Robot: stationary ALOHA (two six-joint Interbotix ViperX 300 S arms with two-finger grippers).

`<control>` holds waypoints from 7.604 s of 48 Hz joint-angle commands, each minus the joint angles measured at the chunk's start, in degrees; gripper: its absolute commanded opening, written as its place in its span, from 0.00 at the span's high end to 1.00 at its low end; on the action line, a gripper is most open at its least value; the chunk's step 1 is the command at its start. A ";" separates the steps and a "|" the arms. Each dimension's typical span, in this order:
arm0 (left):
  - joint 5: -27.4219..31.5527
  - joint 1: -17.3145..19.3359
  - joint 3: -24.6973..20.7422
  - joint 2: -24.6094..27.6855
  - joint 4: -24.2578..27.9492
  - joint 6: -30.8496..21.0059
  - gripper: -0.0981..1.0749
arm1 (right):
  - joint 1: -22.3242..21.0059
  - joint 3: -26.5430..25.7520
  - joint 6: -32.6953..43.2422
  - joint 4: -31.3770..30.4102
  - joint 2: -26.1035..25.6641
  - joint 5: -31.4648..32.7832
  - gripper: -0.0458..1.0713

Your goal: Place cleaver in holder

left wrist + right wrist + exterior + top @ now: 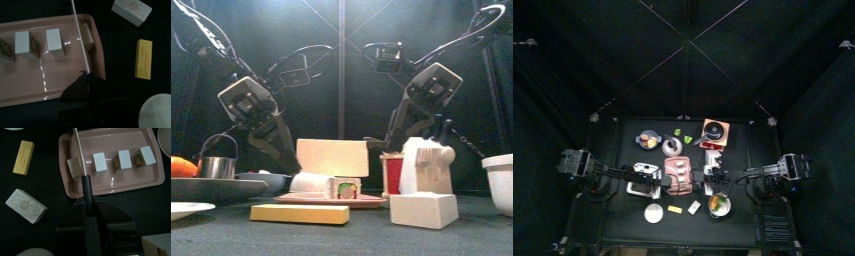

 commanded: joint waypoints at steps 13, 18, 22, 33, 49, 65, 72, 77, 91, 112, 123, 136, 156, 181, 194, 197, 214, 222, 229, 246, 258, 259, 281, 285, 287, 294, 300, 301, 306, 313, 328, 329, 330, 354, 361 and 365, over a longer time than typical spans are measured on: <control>-1.23 -0.18 -1.14 -1.67 -1.32 -0.09 0.50 | 0.44 0.00 0.18 0.18 -3.25 -0.44 0.69; -2.11 -0.18 -1.14 -1.85 -2.72 -0.09 0.41 | 0.70 0.79 0.18 0.62 -4.13 -0.53 0.69; -2.37 -0.18 -1.05 -1.93 -4.04 0.00 0.33 | 0.70 1.23 0.18 0.97 -4.75 -0.53 0.69; -3.25 -0.09 -0.53 -3.08 -4.92 0.00 0.20 | 0.70 3.16 0.18 1.58 -6.94 -1.49 0.69; -6.50 -0.35 1.23 -6.15 -4.83 0.00 0.20 | 0.70 3.34 0.35 8.70 -12.04 1.23 0.69; -7.73 0.79 0.35 -7.73 -4.04 0.26 0.20 | -0.70 -2.64 0.62 23.73 -22.68 20.48 0.68; -7.47 2.02 -0.26 -8.96 -3.87 0.35 0.20 | -4.31 -5.62 3.43 27.33 -24.35 26.46 0.68; -7.47 3.34 -0.70 -10.11 -3.43 0.35 0.20 | -7.56 -7.38 8.44 27.16 -24.70 33.40 0.68; -7.29 8.88 -1.05 -13.62 -3.34 0.35 0.20 | -11.34 -14.77 19.69 25.84 -24.96 51.59 0.68; -19.95 12.74 -2.90 -8.35 -3.43 0.26 0.20 | -13.80 -26.10 34.54 22.24 -21.45 72.86 0.68; -19.51 12.74 -2.29 -8.26 -3.52 0.18 0.20 | -22.50 -25.66 36.56 27.25 -21.88 73.21 0.68; -18.72 12.57 -2.11 -8.35 -3.52 0.18 0.20 | -23.91 -25.84 39.73 27.77 -18.81 75.32 0.68; -17.67 12.39 -1.93 -8.35 -3.52 0.18 0.20 | -23.82 -25.14 39.55 28.30 -17.23 75.06 0.68; -17.67 12.48 -1.76 -8.26 -3.52 0.26 0.20 | -24.26 -23.82 39.20 28.21 -15.91 73.83 0.68; -17.67 12.57 -1.67 -8.26 -3.52 0.26 0.20 | -24.43 -23.82 39.29 28.30 -15.03 73.92 0.68; -17.67 12.48 -1.67 -8.26 -3.52 0.26 0.20 | -24.52 -23.82 39.29 28.39 -14.77 74.00 0.68; -17.58 12.57 -1.58 -8.35 -3.52 0.26 0.20 | -24.87 -24.17 39.38 28.48 -12.66 74.09 0.68; -16.96 12.57 -1.58 -8.53 -3.52 0.18 0.20 | -24.87 -24.61 39.46 28.48 -12.30 74.27 0.68; -16.52 12.57 -1.49 -8.61 -3.52 0.18 0.20 | -25.40 -24.70 39.64 27.77 -12.74 76.38 0.68; -16.61 12.48 -1.58 -8.61 -3.52 0.18 0.20 | -26.02 -25.66 39.73 26.72 -12.83 78.31 0.68; -16.96 12.30 -3.08 -7.21 -3.52 0.09 0.20 | -25.84 -27.42 39.73 27.25 -11.51 76.90 0.68; -16.96 12.39 -3.25 -7.03 -3.52 0.09 0.20 | -25.84 -27.51 39.73 27.25 -11.25 76.73 0.68; -18.02 12.66 -8.88 -0.35 -4.04 0.18 0.20 | -25.93 -27.16 39.29 26.81 -10.02 74.00 0.68; -18.02 12.57 -9.14 0.00 -4.13 0.18 0.20 | -26.02 -26.98 39.11 26.72 -9.93 73.04 0.68; -18.02 12.66 -9.23 0.09 -4.13 0.09 0.20 | -26.02 -26.81 39.20 26.72 -10.02 72.33 0.68; -18.54 12.57 -10.02 0.62 -4.92 -0.09 0.20 | -26.02 -26.63 39.81 27.25 -10.11 70.05 0.68; -21.01 12.74 -12.04 2.90 -7.65 0.00 0.20 | -26.02 -26.37 39.90 27.77 -10.20 69.79 0.68; -21.62 12.74 -12.39 3.43 -8.09 0.00 0.20 | -26.02 -26.28 39.90 27.86 -10.28 69.79 0.68; -24.96 13.10 -14.85 6.86 -10.63 0.09 0.20 | -26.02 -24.87 39.73 27.86 -10.72 69.70 0.68; -26.19 13.97 -18.46 11.87 -14.68 0.09 0.22 | -26.02 -22.59 39.46 27.86 -12.04 68.91 0.68; -26.19 14.50 -25.05 18.28 -20.92 0.26 0.51 | -27.07 -20.04 39.81 28.39 -15.47 65.48 0.68; -26.19 14.50 -25.40 18.54 -21.01 0.26 0.52 | -27.07 -19.95 39.81 28.65 -15.56 65.30 0.68; -26.19 14.50 -25.75 18.81 -21.09 0.26 0.54 | -27.07 -19.86 39.81 28.83 -15.56 65.04 0.68; -25.40 16.26 -30.41 23.12 -23.82 0.18 0.60 | -27.60 -18.72 39.38 29.79 -15.29 62.93 0.68; -24.35 15.91 -31.46 23.29 -23.91 0.18 0.60 | -27.60 -18.37 39.38 29.79 -15.38 62.84 0.68; -22.68 15.73 -32.26 23.29 -23.91 0.18 0.60 | -27.51 -18.28 39.46 29.88 -15.29 62.67 0.68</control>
